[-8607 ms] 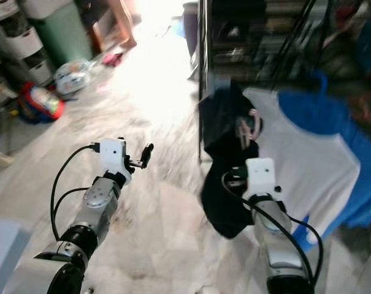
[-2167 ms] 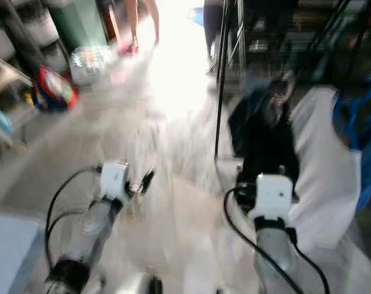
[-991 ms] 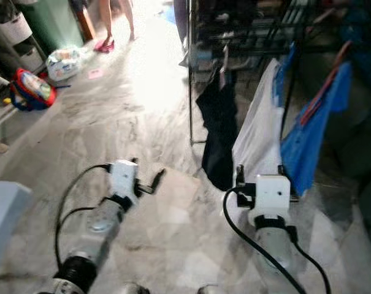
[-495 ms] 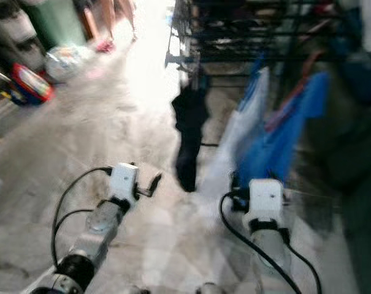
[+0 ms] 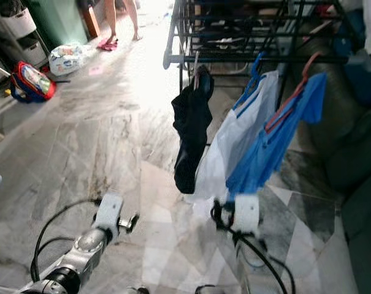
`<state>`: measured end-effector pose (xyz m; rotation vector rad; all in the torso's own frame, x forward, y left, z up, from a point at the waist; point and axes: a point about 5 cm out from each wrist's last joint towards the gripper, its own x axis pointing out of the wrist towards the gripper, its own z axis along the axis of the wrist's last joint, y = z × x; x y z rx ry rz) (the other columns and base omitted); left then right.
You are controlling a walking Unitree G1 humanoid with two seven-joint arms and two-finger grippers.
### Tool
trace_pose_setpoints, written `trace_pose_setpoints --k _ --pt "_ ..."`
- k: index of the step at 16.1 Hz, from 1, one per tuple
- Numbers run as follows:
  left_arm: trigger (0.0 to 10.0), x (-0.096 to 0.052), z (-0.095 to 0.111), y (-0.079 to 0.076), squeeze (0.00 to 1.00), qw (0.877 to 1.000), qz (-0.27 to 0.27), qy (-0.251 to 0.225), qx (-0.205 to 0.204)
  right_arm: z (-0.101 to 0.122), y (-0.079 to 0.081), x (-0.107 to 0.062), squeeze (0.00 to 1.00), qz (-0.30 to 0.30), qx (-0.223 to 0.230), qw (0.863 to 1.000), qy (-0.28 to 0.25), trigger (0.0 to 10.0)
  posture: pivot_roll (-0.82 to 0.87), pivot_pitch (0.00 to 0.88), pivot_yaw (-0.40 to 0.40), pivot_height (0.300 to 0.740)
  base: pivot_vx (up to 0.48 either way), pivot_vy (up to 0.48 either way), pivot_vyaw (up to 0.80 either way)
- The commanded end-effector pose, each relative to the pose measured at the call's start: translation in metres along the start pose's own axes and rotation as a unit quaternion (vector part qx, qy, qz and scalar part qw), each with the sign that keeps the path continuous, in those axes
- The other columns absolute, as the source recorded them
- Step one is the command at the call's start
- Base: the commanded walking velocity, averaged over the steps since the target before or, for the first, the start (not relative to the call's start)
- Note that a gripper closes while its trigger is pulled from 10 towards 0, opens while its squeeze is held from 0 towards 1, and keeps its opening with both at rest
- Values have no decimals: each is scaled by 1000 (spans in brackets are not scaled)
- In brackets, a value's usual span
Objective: Hang hanger
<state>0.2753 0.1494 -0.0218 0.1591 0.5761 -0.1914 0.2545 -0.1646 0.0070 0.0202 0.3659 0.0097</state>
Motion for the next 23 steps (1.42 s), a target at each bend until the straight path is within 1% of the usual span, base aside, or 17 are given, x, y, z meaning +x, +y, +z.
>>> trace_pose_setpoints --k 1,2,3,4,5,7,8,9,10,11,13,15,17,18,20,21,23 --pt "10000 1 0 2 0 1000 11 14 -11 -8 -1 2 0 3 16 1000 15 10000 -59 70 31 740 0 0 0" --pt "10000 3 5 0 0 1000 5 12 -11 -16 -1 5 0 7 27 999 39 10000 -49 71 24 740 0 0 0" --pt "10000 5 12 -2 0 1000 4 -1 25 -23 -1 7 0 13 33 997 61 10000 -41 73 16 740 0 0 0" --pt "10000 6 14 -4 0 999 1 -6 46 -27 -3 8 0 14 35 997 72 10000 -34 72 9 740 0 0 0" --pt "10000 7 11 -6 0 999 6 18 51 -35 -7 8 0 14 41 995 93 10000 -22 61 -3 740 0 0 0" --pt "10000 5 -3 -6 0 996 -11 68 65 -49 -10 5 0 10 46 990 132 10000 -32 44 -5 740 0 0 0" --pt "10000 4 -8 -8 0 994 -16 81 70 -54 -11 4 0 6 49 988 145 10000 -40 35 -3 740 0 0 0" --pt "10000 0 -19 -11 0 992 -37 107 57 -62 -12 1 0 1 59 985 163 10000 -53 24 3 740 0 0 0" --pt "10000 -1 -23 -12 0 991 -40 114 53 -64 -12 0 0 -1 58 984 171 10000 -63 17 5 740 0 0 0" --pt "10000 -6 -36 -11 0 989 -32 138 39 -71 -12 -4 0 1 52 981 189 10000 -81 7 9 740 0 0 0" --pt "10000 -12 -52 -9 0 985 -24 168 13 -79 -12 -9 0 -1 54 977 205 10000 -78 2 13 740 0 0 0" --pt "10000 -19 -67 -8 0 980 -23 196 25 -90 -15 -18 0 -10 62 972 228 10000 -71 3 13 740 0 0 0" --pt "10000 -29 -85 -10 0 972 -46 223 54 -104 -25 -30 0 -33 60 964 256 10000 -58 9 27 740 0 0 0" --pt "10000 -31 -88 -10 0 970 -48 229 59 -107 -27 -34 0 -38 58 962 265 10000 -55 14 32 740 0 0 0" --pt "10000 -32 -90 -10 0 970 -47 230 56 -113 -29 -40 0 -43 58 958 276 10000 -52 19 36 740 0 0 0" --pt "10000 -32 -90 -11 0 971 -49 228 53 -115 -30 -41 0 -44 59 957 280 10000 -51 22 38 740 0 0 0" --pt "10000 -31 -88 -13 0 971 -54 225 59 -119 -26 -44 0 -43 60 954 289 10000 -53 24 39 740 0 0 0"
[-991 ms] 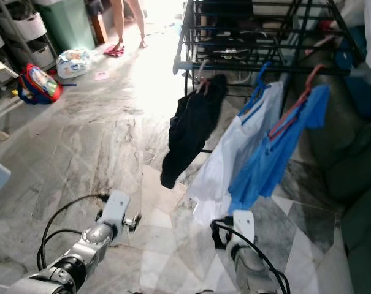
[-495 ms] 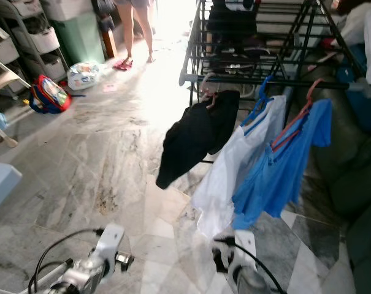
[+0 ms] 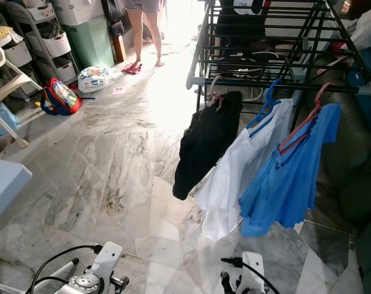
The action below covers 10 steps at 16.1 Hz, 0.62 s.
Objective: Hang hanger
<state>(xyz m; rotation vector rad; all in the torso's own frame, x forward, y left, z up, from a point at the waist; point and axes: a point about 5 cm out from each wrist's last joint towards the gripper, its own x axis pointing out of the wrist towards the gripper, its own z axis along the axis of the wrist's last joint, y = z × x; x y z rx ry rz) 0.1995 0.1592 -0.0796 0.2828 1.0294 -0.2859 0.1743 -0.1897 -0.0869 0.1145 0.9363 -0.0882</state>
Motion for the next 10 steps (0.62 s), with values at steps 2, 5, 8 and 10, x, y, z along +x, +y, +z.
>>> trace_pose_setpoints --k 2,5,8,10 --pt "10000 0 0 -1 0 1000 -3 2 13 -3 4 0 0 -2 4 1000 13 10000 -58 25 41 740 0 0 0" --pt "10000 0 -3 -5 0 1000 -7 6 18 -3 3 1 0 -7 3 1000 16 10000 -63 26 43 740 0 0 0" --pt "10000 0 -4 -7 0 1000 -10 10 21 -7 1 0 0 -10 2 1000 23 10000 -71 30 46 740 -80 0 0" --pt "10000 1 -4 -7 0 1000 -12 12 25 -13 -3 -2 0 -15 3 999 30 10000 -75 31 46 740 -240 0 0"
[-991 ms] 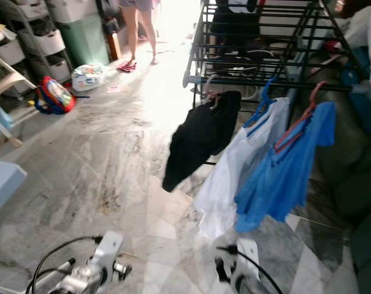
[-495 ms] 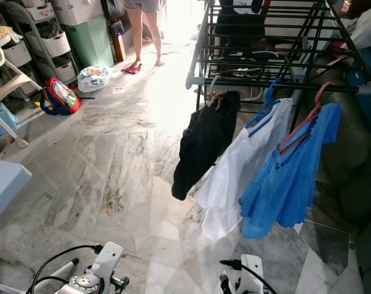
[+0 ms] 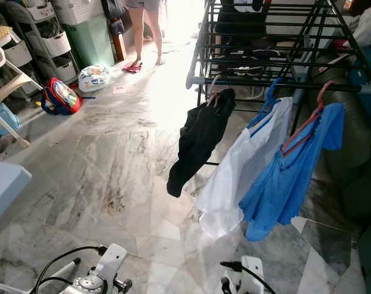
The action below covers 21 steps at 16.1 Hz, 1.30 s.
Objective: Hang hanger
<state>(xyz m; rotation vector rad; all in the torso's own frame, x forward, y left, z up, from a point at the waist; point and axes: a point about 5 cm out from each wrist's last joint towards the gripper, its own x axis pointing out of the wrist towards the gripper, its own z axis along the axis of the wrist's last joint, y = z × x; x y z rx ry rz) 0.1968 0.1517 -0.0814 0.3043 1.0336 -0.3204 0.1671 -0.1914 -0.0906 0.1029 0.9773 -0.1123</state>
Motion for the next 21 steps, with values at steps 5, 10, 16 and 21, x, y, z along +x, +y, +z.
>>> trace_pose_setpoints --k 5,10,16,21 --pt "10000 0 -2 1 0 1000 -4 9 13 -15 -7 -3 0 -10 5 1000 23 10000 -81 31 51 740 -262 0 0" --pt "10000 -1 -2 3 0 1000 -3 9 17 -20 -10 -5 0 -13 5 999 28 10000 -81 31 53 740 -266 0 0" --pt "10000 -1 -2 5 0 1000 -2 10 21 -17 -7 -4 0 -11 1 1000 25 10000 -80 34 53 740 -253 0 0" --pt "10000 -1 6 13 0 1000 13 -8 -8 -16 -6 -3 0 -7 -9 1000 27 10000 -81 39 49 740 0 0 0"
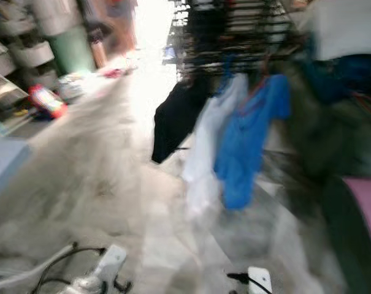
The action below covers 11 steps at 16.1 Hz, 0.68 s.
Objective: Hang hanger
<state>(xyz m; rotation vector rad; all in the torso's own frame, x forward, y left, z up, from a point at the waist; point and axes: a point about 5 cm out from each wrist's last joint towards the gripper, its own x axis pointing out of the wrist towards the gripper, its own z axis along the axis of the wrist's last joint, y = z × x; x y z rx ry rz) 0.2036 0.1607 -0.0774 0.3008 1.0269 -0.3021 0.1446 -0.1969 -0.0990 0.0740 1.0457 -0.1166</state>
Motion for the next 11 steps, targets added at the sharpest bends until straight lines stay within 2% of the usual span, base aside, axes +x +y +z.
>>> trace_pose_setpoints --k 1,11 --pt "10000 0 4 4 0 1000 10 -9 -16 7 3 2 0 4 1 1000 -6 10000 -83 39 48 740 0 0 0" --pt "10000 0 8 4 0 1000 6 -18 -9 9 0 1 0 7 -9 1000 -5 10000 -89 36 50 740 0 0 0"
